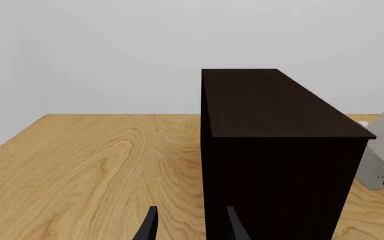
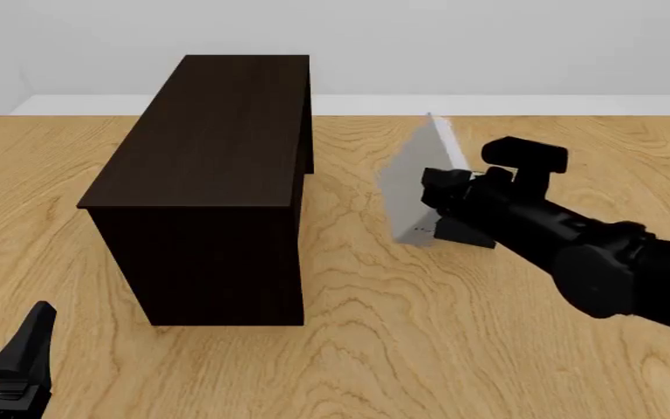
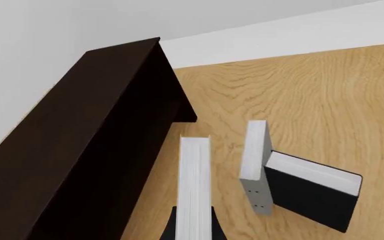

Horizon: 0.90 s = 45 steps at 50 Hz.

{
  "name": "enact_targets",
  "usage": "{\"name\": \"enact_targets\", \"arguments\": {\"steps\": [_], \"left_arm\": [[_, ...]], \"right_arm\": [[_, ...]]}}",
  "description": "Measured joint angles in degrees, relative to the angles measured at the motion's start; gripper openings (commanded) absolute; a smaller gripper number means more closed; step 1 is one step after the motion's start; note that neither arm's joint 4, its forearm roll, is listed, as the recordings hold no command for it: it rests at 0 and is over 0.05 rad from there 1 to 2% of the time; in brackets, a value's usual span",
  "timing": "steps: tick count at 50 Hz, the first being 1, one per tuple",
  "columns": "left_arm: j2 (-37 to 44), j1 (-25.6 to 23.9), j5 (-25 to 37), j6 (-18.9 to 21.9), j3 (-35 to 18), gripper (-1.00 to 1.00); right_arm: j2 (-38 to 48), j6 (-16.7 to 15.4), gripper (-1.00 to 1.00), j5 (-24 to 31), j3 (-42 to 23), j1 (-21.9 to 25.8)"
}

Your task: Pick up the book on the right and place it under the cabinet shelf.

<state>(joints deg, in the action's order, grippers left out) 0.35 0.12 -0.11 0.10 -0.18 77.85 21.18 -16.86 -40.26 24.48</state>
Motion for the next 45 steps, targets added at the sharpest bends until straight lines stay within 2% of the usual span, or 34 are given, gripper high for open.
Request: {"name": "enact_targets", "arguments": {"steps": [19, 33, 45], "left_arm": [[0.0, 0.0, 0.0, 0.0, 0.0, 1.00], [0.0, 0.0, 0.0, 0.0, 0.0, 1.00], [0.0, 0.0, 0.0, 0.0, 0.0, 1.00]], "right_arm": [[10.3, 3.1, -1.00, -7.6, -2.9, 1.8], [17.5, 7.8, -1.00, -15.5, -3.5, 1.6], [23.2, 13.3, -1.00, -22.9, -2.5, 4.0]]}}
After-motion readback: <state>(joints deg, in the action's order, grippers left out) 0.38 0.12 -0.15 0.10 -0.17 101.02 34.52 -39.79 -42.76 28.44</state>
